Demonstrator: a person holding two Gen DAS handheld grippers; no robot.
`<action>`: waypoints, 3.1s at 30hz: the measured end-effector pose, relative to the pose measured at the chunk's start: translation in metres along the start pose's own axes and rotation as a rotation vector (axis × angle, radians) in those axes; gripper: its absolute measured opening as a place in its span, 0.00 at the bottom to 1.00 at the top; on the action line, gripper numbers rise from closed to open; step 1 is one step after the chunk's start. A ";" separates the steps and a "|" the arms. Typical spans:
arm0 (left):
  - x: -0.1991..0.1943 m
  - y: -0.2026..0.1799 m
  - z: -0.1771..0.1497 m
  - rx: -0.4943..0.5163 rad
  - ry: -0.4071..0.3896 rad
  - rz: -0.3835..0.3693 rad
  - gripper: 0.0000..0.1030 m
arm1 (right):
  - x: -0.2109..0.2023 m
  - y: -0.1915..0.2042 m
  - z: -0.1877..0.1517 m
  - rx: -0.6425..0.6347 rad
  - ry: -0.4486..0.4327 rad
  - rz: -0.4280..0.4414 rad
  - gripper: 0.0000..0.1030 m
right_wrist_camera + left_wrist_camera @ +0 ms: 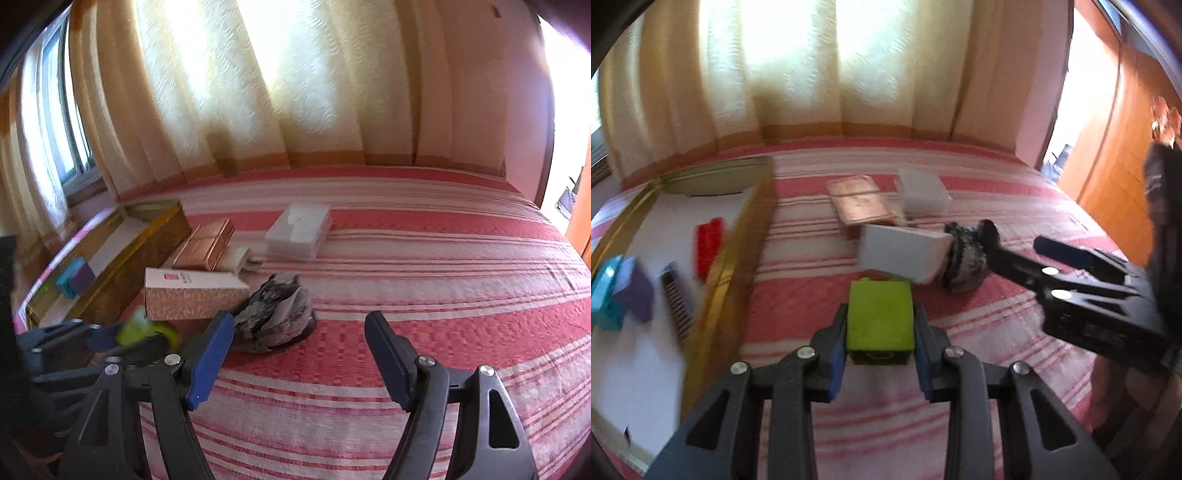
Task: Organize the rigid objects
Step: 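Grasp the lime green block with the left gripper while the right gripper grasps the black sequined pouch, then carry the green block and sequined pouch over the gold tin with both grippers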
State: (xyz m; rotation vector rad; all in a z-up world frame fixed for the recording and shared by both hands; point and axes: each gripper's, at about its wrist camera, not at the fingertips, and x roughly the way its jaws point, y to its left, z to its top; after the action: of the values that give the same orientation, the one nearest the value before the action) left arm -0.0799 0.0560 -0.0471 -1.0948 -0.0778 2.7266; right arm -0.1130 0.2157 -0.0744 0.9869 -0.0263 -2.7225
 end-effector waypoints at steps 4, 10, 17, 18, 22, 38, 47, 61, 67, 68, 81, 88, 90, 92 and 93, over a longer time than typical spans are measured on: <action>-0.016 0.014 -0.013 -0.035 -0.065 0.024 0.29 | 0.011 0.012 0.002 -0.033 0.041 -0.017 0.73; -0.013 0.016 -0.010 -0.035 -0.066 0.017 0.29 | 0.028 0.018 0.006 -0.035 0.100 -0.027 0.73; -0.005 0.011 -0.004 -0.017 -0.042 -0.012 0.29 | 0.037 0.020 0.012 -0.034 0.109 -0.042 0.73; -0.002 0.012 -0.005 -0.021 -0.031 -0.027 0.29 | 0.039 0.021 0.012 -0.037 0.124 -0.035 0.73; -0.005 0.019 -0.007 -0.043 -0.040 -0.059 0.29 | 0.042 0.017 0.011 -0.023 0.149 0.006 0.71; -0.025 0.018 -0.011 -0.042 -0.153 -0.048 0.29 | 0.007 0.015 0.004 -0.032 -0.002 0.021 0.69; -0.037 0.021 -0.015 -0.055 -0.224 -0.061 0.29 | -0.017 0.021 0.004 -0.033 -0.140 0.056 0.69; -0.054 0.012 -0.022 -0.016 -0.321 -0.011 0.29 | -0.041 0.029 -0.002 -0.033 -0.286 0.042 0.69; -0.057 0.007 -0.024 0.014 -0.345 0.018 0.29 | -0.048 0.034 -0.005 -0.040 -0.331 0.035 0.69; -0.057 0.007 -0.024 0.014 -0.347 0.019 0.29 | -0.049 0.034 -0.006 -0.039 -0.337 0.035 0.69; -0.064 0.010 -0.026 0.008 -0.380 0.036 0.30 | -0.060 0.045 -0.011 -0.060 -0.408 0.018 0.69; -0.067 0.018 -0.027 -0.017 -0.390 0.036 0.30 | -0.061 0.048 -0.011 -0.057 -0.421 0.017 0.69; -0.067 0.020 -0.026 -0.021 -0.391 0.037 0.30 | -0.062 0.048 -0.011 -0.058 -0.424 0.018 0.69; -0.068 0.021 -0.027 -0.022 -0.394 0.038 0.30 | -0.062 0.049 -0.011 -0.058 -0.426 0.018 0.69; -0.069 0.021 -0.027 -0.025 -0.397 0.037 0.30 | -0.062 0.049 -0.012 -0.058 -0.430 0.018 0.69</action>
State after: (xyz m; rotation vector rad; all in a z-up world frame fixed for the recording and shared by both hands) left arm -0.0162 0.0202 -0.0227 -0.5503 -0.1510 2.9423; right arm -0.0485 0.1836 -0.0393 0.3700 -0.0323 -2.8452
